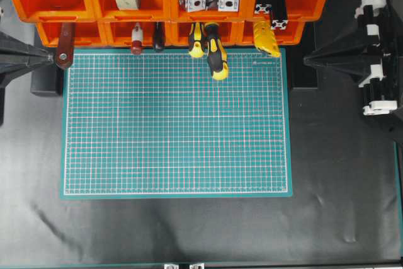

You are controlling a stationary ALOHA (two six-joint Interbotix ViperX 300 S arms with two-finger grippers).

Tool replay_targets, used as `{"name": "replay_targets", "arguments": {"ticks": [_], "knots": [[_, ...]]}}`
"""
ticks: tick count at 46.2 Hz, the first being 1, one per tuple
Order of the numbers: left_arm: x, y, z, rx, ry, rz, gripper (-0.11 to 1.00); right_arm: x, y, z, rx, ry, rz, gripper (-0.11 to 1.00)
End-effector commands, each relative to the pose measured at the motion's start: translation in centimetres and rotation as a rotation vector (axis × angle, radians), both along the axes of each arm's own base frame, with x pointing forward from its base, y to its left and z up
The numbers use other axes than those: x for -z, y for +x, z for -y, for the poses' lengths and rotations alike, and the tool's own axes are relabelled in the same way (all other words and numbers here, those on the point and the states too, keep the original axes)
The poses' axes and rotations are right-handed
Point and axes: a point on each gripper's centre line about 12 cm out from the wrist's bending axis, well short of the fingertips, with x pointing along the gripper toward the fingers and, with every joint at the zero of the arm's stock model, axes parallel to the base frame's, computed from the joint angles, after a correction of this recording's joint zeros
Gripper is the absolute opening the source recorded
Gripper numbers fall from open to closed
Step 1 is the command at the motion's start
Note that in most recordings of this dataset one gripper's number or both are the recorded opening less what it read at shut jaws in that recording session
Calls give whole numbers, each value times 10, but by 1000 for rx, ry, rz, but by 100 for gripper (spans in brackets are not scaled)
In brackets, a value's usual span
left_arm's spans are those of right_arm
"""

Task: Pick vinyl tape from container rack with left arm.
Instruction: 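Move the left gripper up to the red tape roll in the top-left bin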

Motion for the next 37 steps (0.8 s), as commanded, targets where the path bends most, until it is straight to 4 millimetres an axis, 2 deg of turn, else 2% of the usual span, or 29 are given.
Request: {"name": "replay_targets", "arguments": {"ticks": [1,4,7,14,30,37], "knots": [[-29,7,5,29,-17,21,5,-14,5,1,4,9,43,2],[-42,10,2,18,-53,-1,7,-18,5,1,7,15,55,6],[-55,12,1,13,-75,-27,1,-21,6,1,7,21,66,-1],[-87,15,0,0,-87,-121,1,-26,6,1,7,24,77,-1],[-153,28,-26,-147,-37,-583,1,-24,8,1,13,87,63,-1],[-165,36,-33,-147,60,-783,1,-24,8,1,14,93,65,-1]]}}
